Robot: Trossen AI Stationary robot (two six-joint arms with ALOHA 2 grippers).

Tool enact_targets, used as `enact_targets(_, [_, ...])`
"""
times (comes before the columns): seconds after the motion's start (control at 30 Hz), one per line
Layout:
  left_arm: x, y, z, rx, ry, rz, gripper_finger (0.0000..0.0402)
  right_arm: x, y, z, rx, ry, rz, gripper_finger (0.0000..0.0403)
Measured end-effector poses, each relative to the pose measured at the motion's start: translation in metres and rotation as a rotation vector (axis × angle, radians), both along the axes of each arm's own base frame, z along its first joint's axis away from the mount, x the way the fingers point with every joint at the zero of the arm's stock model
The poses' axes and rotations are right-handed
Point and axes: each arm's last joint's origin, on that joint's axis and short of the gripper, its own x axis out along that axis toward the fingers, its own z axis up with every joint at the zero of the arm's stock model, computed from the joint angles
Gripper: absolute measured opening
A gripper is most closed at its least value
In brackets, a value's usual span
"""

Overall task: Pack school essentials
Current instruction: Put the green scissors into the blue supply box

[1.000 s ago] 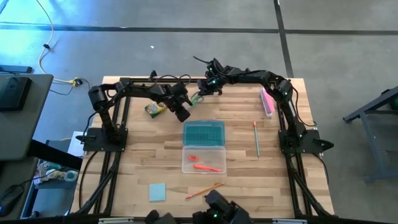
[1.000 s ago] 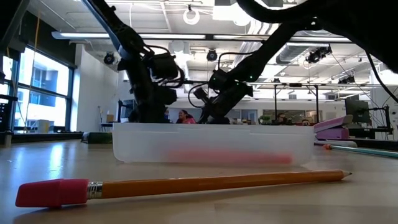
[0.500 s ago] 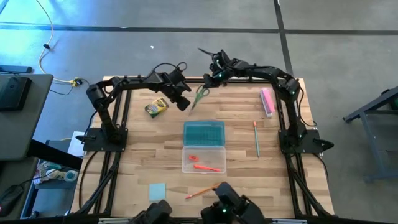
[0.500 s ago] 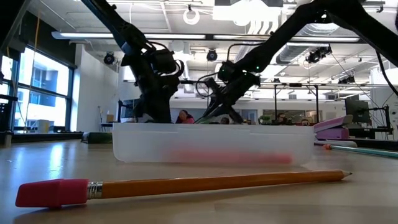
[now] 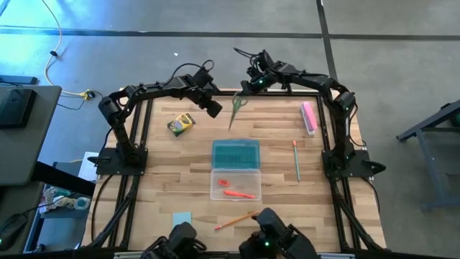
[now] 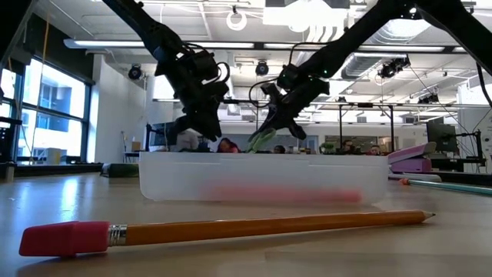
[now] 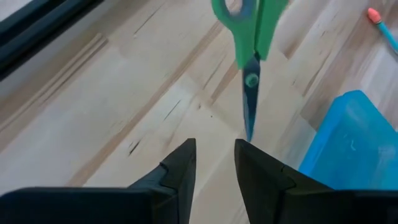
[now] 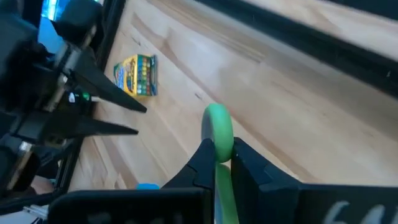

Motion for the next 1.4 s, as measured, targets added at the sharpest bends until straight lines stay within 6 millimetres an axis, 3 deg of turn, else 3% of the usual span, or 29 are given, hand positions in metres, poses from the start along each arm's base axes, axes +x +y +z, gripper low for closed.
enact_targets(0.3, [-0.002,0.001,0.001,0.006,0.003,-0.007,0.0090,-0.002,0.003,0.005,-0.017,-0.016,0.043,0.0009])
enact_targets(0.63, [-0.013,0.004,0.014,0.035,-0.013,0.006,0.0079,-0.021,0.020,0.067,-0.134,-0.096,0.063,0.0008])
enact_targets(0.93, [-0.016,0.004,0.017,0.055,-0.008,-0.018,0.0076,-0.024,0.079,0.106,-0.205,-0.047,0.224,0.0008])
enact_targets(1.17, [-0.024,-0.005,0.019,0.044,0.064,-0.112,0.0069,-0.007,0.133,0.106,-0.152,-0.011,0.447,0.0008])
enact_targets(1.4, [-0.037,-0.019,0.035,0.057,0.118,-0.193,0.0056,0.020,0.195,0.106,-0.171,-0.058,0.671,0.0008])
